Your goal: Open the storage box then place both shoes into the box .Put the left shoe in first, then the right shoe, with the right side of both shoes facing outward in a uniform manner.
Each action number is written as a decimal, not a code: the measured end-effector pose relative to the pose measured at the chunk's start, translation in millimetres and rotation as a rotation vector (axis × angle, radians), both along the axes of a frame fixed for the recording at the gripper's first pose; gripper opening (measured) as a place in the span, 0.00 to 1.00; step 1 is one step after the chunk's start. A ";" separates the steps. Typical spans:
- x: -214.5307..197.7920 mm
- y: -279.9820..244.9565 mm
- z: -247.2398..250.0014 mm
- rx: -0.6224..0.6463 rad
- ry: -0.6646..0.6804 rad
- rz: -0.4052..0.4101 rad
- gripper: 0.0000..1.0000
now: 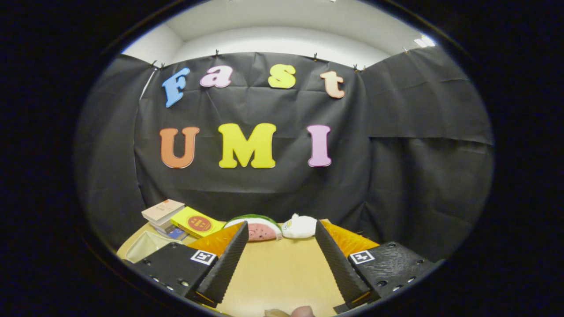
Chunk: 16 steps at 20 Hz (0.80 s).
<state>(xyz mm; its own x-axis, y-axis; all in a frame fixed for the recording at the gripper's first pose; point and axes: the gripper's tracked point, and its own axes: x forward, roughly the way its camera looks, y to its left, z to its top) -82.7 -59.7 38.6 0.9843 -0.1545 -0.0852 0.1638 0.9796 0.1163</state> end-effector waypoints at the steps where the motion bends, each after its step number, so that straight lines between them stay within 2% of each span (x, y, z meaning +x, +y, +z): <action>1: -0.4 -9.7 -1.7 0.006 0.001 0.001 0.94; 7: 9.1 -22.8 -17.5 0.048 0.024 0.086 0.94; 9: 11.9 -20.9 -8.9 0.046 0.002 0.106 0.94; 16: 16.5 -2.7 -4.7 0.037 -0.014 0.125 0.94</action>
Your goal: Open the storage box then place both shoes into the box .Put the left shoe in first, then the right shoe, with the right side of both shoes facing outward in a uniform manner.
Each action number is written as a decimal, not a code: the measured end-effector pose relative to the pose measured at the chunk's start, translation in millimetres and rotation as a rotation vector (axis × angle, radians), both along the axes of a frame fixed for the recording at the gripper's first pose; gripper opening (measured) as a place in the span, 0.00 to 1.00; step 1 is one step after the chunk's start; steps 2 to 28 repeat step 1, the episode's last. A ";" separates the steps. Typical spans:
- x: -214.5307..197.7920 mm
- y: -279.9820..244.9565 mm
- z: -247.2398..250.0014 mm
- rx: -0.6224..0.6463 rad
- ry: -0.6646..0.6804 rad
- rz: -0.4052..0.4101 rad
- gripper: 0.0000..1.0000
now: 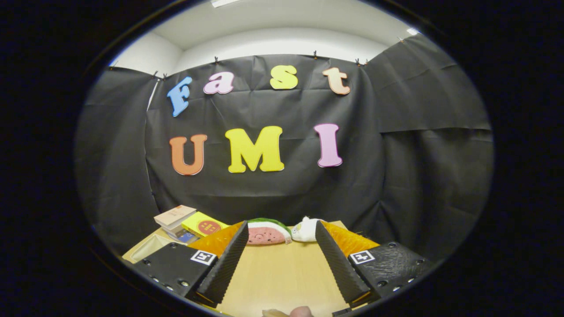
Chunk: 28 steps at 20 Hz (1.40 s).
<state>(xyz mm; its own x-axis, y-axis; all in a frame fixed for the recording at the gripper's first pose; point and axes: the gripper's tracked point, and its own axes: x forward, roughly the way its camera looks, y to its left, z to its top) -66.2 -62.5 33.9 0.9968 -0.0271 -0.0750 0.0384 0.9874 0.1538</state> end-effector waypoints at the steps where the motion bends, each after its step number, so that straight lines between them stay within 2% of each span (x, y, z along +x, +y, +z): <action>1: -1.6 1.2 1.7 -0.001 0.002 -0.003 0.94; 28: -1.6 1.2 1.7 -0.001 0.002 -0.003 0.94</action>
